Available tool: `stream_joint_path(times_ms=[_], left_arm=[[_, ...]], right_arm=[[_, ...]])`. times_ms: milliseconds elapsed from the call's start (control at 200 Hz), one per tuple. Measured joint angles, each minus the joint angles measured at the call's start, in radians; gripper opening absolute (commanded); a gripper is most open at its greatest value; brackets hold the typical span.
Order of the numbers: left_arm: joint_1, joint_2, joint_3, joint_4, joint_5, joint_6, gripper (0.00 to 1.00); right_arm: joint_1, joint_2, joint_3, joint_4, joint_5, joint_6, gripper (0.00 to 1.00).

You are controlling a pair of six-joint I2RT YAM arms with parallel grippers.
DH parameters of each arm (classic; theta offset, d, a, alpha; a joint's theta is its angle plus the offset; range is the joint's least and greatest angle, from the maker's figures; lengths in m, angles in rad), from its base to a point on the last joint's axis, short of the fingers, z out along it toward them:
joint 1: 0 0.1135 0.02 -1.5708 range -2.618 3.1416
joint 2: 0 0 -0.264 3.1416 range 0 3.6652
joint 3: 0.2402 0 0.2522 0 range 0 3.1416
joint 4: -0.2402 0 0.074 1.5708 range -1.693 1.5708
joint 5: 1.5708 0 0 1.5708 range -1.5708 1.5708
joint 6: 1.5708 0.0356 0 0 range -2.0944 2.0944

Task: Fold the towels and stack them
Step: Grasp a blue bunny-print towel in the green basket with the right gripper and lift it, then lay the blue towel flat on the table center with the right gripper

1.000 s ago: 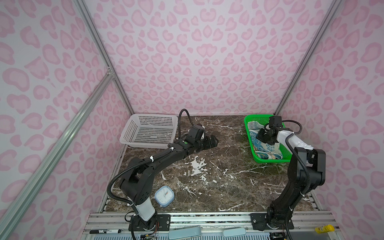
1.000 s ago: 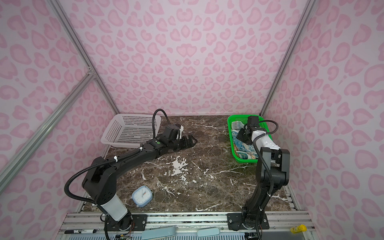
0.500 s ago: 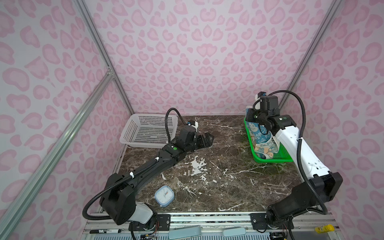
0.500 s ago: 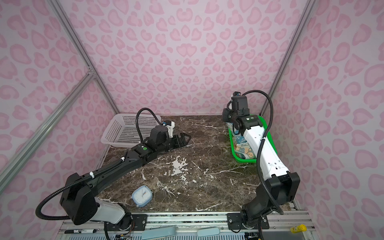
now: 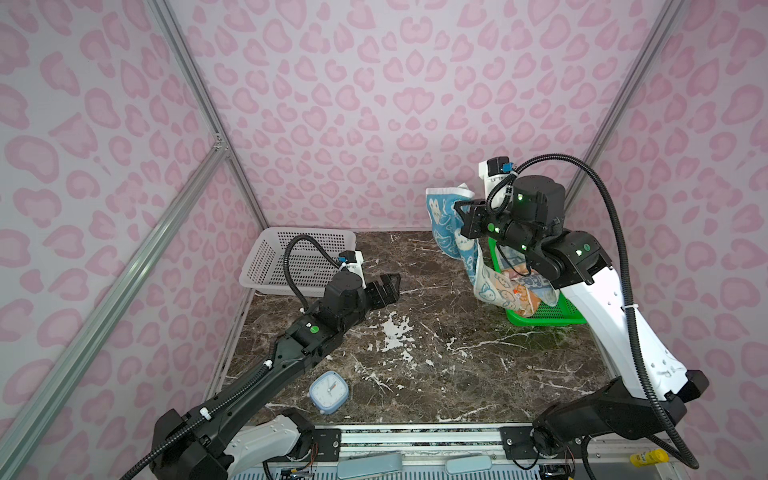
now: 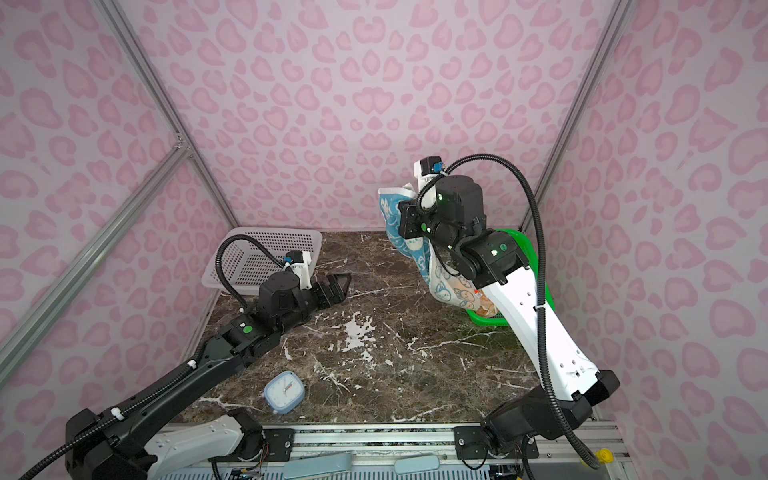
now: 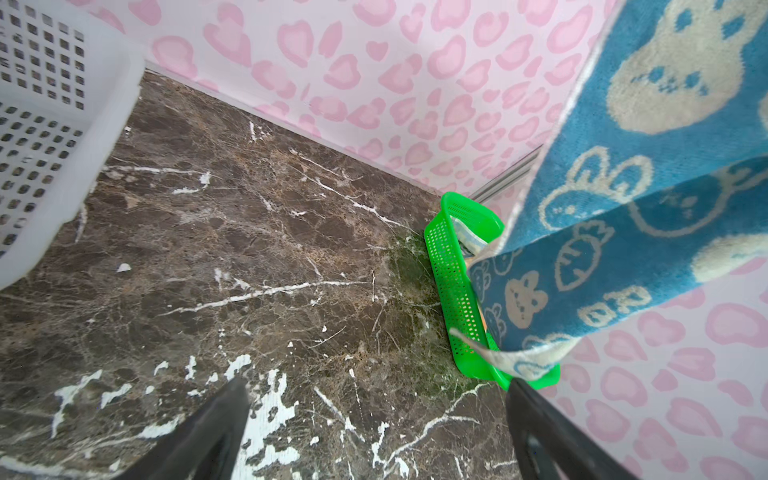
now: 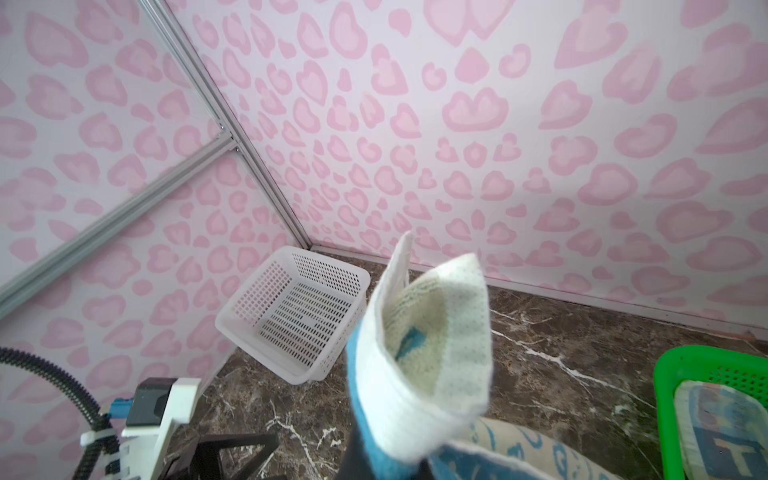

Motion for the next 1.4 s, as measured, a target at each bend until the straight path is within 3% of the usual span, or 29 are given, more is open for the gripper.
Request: stream_joint_path(times_ms=[225,395,500,625,670,750,845,990,1195,1400], left_arm=[[0.0,-0.007,-0.02,-0.013,-0.025,-0.001,0.97],[0.0,-0.005,-0.025,-0.016,-0.042,-0.005,0.97],[0.0,-0.004,-0.025,-0.016,-0.05,-0.005,0.97],[0.0,0.0,-0.025,-0.023,-0.064,-0.005,0.97],[0.0,0.002,-0.025,-0.027,-0.065,-0.005,0.97],[0.001,0.002,-0.025,-0.039,-0.07,-0.005,0.97],[0.003,0.008,-0.024,-0.055,-0.072,-0.004,0.97],[0.007,0.013,-0.024,-0.071,-0.07,-0.001,0.97],[0.086,0.049,-0.032,-0.077,-0.011,-0.023,0.97],[0.164,0.031,-0.08,-0.102,0.063,-0.072,0.97]], right_arm=[[0.021,0.068,0.018,0.005,-0.109,0.065,0.0],[0.047,0.166,0.214,-0.018,-0.163,0.079,0.0],[-0.011,0.208,0.218,-0.006,-0.197,0.084,0.0],[-0.134,0.298,0.095,0.008,-0.212,0.105,0.0],[-0.177,0.338,0.046,0.004,-0.215,0.109,0.12],[-0.256,0.426,-0.008,0.011,-0.233,0.108,0.2],[-0.328,0.557,0.007,-0.008,-0.24,0.092,0.54],[-0.334,0.587,-0.033,-0.033,-0.24,0.046,0.9],[-0.166,0.373,-0.373,0.069,-0.233,0.023,0.97],[0.033,0.359,-0.598,0.191,-0.277,0.105,0.98]])
